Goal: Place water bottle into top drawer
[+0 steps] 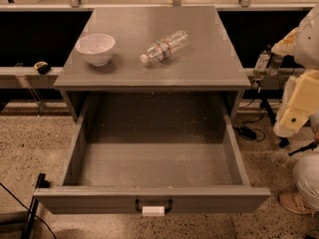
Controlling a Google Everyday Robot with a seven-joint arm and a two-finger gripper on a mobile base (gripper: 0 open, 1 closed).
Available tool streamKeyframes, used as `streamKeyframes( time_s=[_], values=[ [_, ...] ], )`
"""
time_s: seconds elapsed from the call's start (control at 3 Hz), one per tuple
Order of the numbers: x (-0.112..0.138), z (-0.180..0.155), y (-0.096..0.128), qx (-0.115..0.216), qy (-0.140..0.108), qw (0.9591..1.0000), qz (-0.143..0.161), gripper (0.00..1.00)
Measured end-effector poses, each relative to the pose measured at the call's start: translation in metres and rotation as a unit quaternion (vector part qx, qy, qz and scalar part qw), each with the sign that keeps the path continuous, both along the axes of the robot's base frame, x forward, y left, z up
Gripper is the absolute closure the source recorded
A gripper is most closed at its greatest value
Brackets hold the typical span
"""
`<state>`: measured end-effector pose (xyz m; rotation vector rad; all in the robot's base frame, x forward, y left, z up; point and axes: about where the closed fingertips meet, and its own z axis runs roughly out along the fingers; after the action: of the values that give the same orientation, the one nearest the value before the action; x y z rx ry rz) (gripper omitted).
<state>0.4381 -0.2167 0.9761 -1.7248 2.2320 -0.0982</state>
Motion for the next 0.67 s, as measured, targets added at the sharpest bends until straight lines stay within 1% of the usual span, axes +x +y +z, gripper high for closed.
streamKeyframes(
  time_s=[0.33,0.67],
  values=[
    [0.0,0.0,0.0,0.0,0.0,1.0,0.0,0.0],
    [0.028,-0.002,0.009,-0.02,-0.016,0.9984,0.05,0.0]
  ],
)
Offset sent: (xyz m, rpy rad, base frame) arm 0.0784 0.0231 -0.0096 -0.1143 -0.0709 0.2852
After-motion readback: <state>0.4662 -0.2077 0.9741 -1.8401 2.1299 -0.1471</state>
